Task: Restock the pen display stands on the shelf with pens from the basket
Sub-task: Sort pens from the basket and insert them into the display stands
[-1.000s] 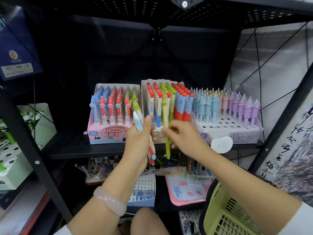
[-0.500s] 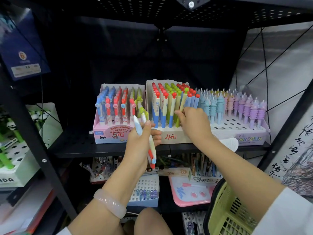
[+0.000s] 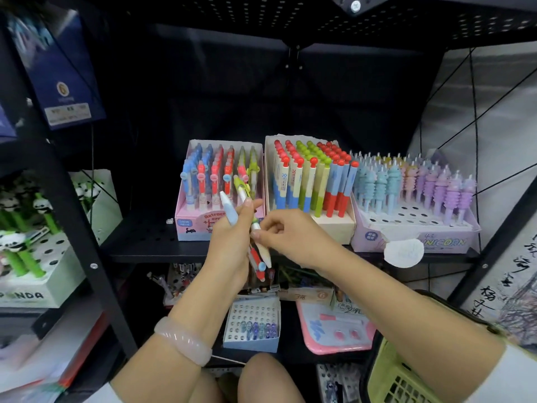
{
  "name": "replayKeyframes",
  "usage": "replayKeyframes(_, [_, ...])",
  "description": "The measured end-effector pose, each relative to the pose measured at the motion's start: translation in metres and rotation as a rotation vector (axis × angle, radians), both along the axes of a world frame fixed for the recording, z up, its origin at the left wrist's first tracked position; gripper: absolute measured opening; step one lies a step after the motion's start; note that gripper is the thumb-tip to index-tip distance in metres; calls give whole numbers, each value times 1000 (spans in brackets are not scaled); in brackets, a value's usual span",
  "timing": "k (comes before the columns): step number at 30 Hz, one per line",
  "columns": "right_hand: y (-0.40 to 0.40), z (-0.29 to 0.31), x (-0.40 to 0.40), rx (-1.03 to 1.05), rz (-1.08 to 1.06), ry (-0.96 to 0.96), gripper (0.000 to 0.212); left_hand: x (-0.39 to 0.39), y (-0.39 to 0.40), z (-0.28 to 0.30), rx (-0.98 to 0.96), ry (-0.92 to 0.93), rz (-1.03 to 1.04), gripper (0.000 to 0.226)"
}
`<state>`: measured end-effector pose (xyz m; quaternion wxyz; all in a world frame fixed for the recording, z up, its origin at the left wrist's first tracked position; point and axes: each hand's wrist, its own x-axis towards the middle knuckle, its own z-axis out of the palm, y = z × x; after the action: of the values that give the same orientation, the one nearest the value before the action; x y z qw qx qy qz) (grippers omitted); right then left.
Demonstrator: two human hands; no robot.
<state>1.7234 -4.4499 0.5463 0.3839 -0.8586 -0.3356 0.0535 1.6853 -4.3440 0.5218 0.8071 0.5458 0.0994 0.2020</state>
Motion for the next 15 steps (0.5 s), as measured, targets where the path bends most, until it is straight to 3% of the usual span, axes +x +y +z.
replayKeyframes(2, [5, 4, 2, 44, -26, 0, 20, -2, 7, 0, 9, 3, 50, 27])
replayKeyframes(6, [21, 15, 18, 190, -247, -290, 18, -6, 30, -3, 15, 24, 202, 27])
replayKeyframes(10, [41, 7, 30, 20, -293, -347, 20, -11, 44, -3, -22, 24, 215, 34])
replayKeyframes(15, [58, 2, 38, -211, -334, -365, 19, -15, 54, -2, -208, 13, 182, 30])
